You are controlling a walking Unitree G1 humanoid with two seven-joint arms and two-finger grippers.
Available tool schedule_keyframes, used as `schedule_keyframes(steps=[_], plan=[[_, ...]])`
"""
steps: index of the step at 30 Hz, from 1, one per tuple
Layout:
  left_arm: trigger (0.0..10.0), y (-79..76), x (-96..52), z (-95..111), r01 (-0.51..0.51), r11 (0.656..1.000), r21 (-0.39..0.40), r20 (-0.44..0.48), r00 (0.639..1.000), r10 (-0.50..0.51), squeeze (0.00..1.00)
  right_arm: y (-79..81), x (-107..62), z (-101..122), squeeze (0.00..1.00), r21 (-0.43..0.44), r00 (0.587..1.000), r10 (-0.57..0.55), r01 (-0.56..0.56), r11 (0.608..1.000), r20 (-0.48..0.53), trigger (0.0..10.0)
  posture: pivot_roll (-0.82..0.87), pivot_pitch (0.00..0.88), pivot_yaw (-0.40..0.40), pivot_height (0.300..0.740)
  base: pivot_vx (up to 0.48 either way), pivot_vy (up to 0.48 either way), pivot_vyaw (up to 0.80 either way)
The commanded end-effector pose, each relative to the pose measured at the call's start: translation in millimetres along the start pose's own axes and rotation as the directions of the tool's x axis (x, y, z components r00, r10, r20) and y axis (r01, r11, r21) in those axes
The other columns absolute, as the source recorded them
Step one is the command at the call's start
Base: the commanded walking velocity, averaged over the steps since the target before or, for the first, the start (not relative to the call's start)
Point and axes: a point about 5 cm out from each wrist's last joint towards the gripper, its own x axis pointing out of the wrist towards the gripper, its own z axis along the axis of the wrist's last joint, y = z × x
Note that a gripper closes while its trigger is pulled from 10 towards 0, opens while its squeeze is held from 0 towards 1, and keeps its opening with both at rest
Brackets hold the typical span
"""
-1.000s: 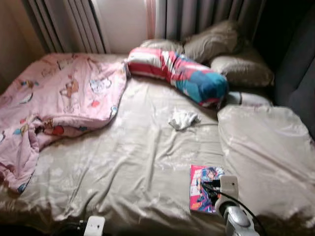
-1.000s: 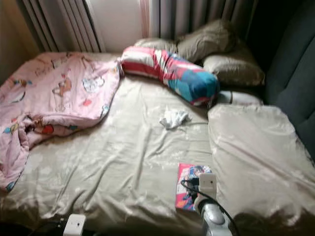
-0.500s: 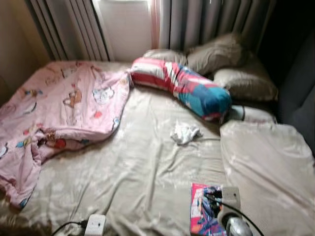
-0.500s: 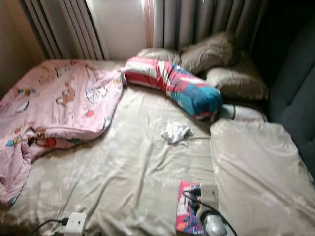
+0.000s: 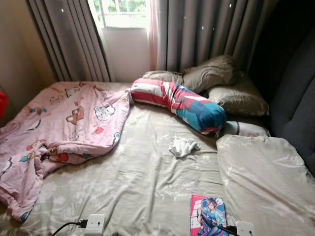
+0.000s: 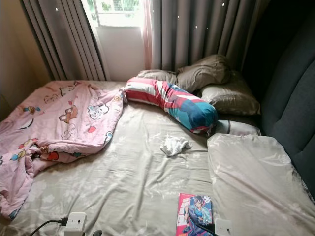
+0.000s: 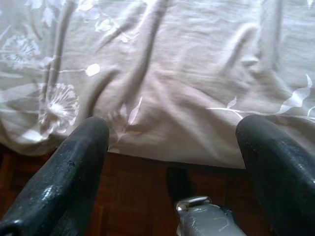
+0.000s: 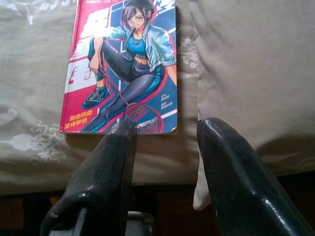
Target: Clean up the room
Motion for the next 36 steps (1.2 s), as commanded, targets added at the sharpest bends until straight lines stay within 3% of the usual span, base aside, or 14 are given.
schedule_keyframes(steps=[1,10,15,23,36], plan=[[10.0,5.3,0.0,-0.3,-0.021,1.0,-0.022,-0.016,1.0,0.02,0.0,0.9,-1.4,-7.6,0.0,0.012,0.999,0.006,-0.006,1.0,-0.031,10.0,-0.07,0.0,0.035,0.74,0.0,0.0,0.0],[10.0,5.3,-1.8,-8.6,-0.023,0.999,-0.033,-0.047,0.999,0.021,0.0,-20.7,-9.7,-31.7,0.0,-0.001,0.994,-0.021,0.022,1.0,-0.107,10.0,-0.07,0.0,0.044,0.74,0.0,0.027,0.0],[10.0,14.2,-6.5,-21.0,-0.031,0.999,-0.026,-0.083,0.996,0.029,0.0,-10.6,-10.3,-35.6,0.0,-0.008,0.994,-0.014,0.013,1.0,-0.108,10.0,-0.06,0.0,0.046,0.74,0.0,0.358,0.48],[10.0,35.8,-17.0,-40.8,-0.06,0.998,-0.017,-0.129,0.99,0.057,0.0,-10.9,-14.1,-46.4,0.0,0.003,0.991,-0.024,0.025,1.0,-0.135,10.0,-0.05,0.062,0.047,0.74,0.0,0.48,0.0],[10.0,33.9,-21.8,-53.8,-0.052,0.999,0.002,-0.159,0.986,0.051,0.0,-16.9,-22.2,-65.1,0.0,0.017,0.984,-0.034,0.038,0.999,-0.176,10.0,-0.05,0.107,0.051,0.74,0.0,0.48,0.0]])
